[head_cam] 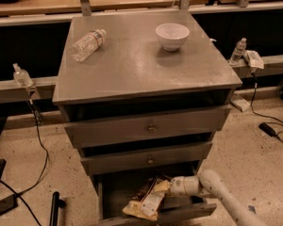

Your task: Pick brown chip bag from bottom drawer and place on counter

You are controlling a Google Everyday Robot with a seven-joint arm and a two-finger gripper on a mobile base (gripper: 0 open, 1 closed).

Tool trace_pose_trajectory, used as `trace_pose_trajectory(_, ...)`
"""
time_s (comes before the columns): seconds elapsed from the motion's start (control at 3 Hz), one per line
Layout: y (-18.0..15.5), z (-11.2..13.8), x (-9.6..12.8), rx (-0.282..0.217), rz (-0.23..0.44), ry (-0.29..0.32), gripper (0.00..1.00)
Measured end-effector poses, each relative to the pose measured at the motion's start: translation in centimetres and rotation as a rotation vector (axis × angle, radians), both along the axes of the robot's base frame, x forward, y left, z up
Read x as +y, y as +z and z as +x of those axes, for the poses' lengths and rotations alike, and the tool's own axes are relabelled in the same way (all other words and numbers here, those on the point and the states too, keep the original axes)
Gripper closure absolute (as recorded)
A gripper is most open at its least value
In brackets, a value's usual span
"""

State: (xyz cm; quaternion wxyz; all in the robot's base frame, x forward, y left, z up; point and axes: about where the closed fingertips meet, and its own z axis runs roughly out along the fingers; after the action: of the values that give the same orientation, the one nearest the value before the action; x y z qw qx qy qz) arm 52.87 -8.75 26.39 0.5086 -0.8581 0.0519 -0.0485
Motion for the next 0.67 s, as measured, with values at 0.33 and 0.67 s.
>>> trace_pose_trajectory(0.33, 3.1, -0.1, -1.0, -0.042, 0.013, -0.006, 1.00)
trace_pose_trajectory(0.67, 7.3, -0.9, -3.0, -0.073, 0.007, -0.030, 1.00)
